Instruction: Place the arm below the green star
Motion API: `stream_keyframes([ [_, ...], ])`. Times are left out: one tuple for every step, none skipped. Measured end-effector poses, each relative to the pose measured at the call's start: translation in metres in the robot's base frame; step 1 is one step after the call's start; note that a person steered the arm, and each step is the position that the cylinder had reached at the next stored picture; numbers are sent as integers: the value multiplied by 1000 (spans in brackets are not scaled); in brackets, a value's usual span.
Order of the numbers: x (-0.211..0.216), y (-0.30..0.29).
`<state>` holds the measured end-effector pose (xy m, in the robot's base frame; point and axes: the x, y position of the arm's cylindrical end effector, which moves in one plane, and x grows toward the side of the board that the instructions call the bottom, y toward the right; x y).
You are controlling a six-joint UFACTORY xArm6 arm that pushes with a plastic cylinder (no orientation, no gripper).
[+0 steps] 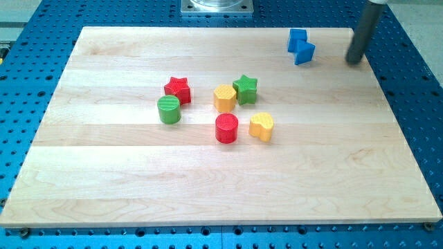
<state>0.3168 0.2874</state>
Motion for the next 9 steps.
stream_keyframes([
  [48, -29],
  [86, -82],
  [91, -83],
  [91, -83],
  [92, -83],
  [92, -83],
  [106, -93],
  [107, -118],
  [107, -125],
])
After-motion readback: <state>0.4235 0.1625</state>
